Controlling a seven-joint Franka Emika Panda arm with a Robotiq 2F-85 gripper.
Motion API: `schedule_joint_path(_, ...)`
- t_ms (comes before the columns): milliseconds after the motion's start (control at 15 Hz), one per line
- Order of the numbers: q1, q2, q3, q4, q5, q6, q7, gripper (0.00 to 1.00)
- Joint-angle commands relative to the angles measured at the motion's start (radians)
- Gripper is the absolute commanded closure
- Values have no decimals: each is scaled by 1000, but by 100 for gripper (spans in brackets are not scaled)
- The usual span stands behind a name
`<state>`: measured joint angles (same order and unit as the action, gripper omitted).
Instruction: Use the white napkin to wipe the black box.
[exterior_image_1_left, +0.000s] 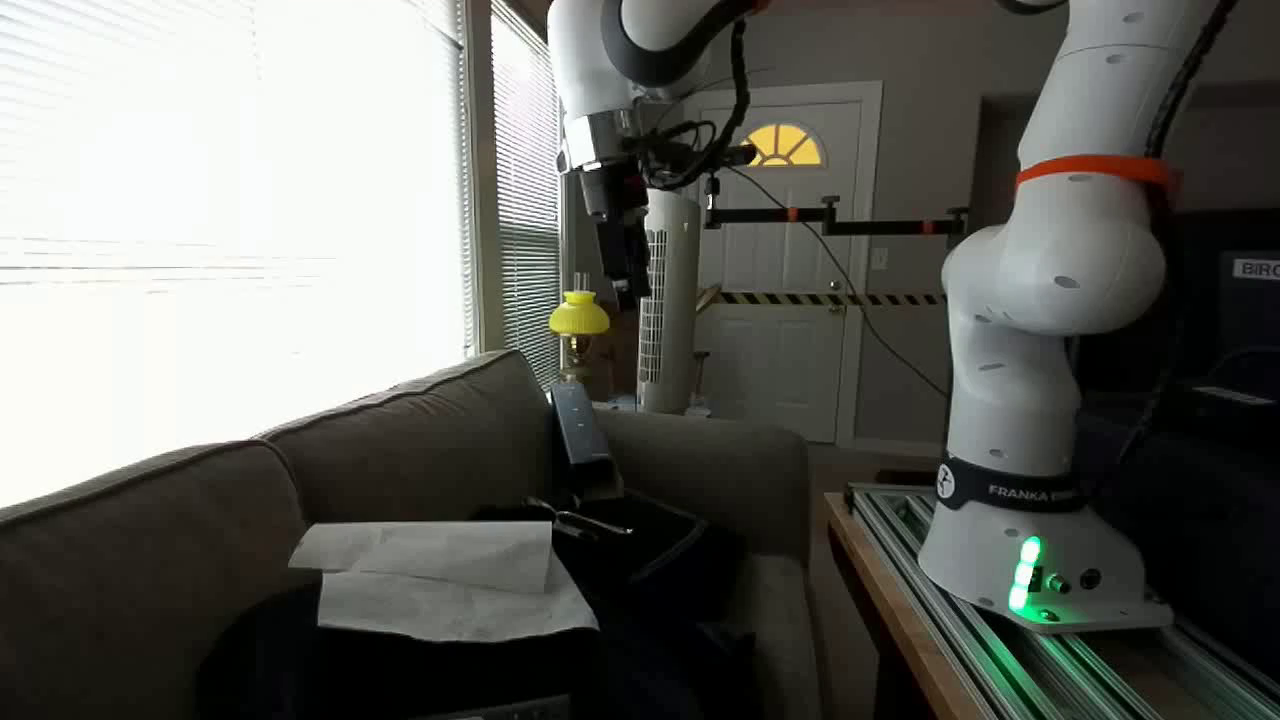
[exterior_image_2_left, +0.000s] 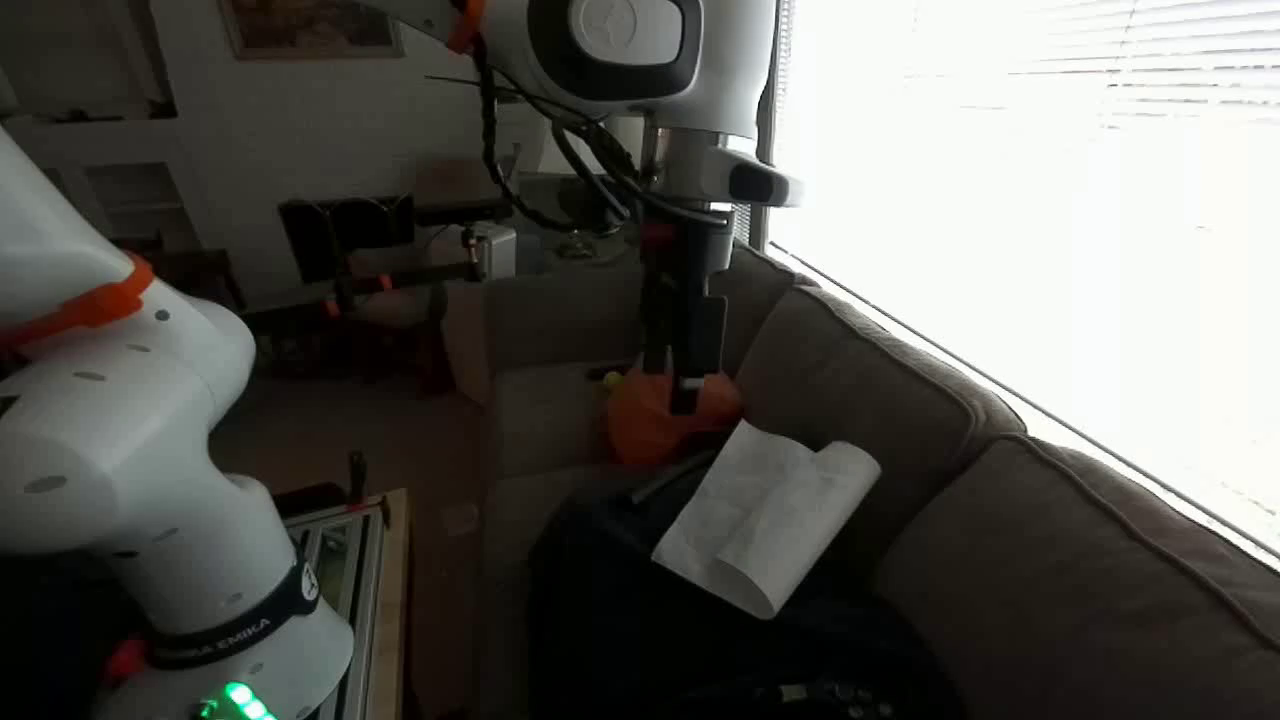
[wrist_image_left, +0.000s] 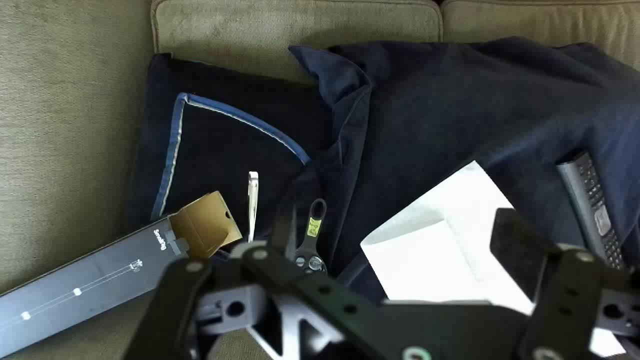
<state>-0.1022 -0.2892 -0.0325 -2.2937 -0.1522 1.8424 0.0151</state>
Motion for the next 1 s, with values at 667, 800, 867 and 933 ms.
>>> schedule_joint_path(667, 51, 350, 24, 180, -59, 238, -11, 0)
schedule_joint_path(800, 62, 462, 25, 229, -92, 328, -54, 0)
schedule_joint_path(867, 67, 509, 26, 252, -97, 357, -85, 0)
schedule_joint_path(933, 70, 549, 28, 267, -96, 389, -131, 0)
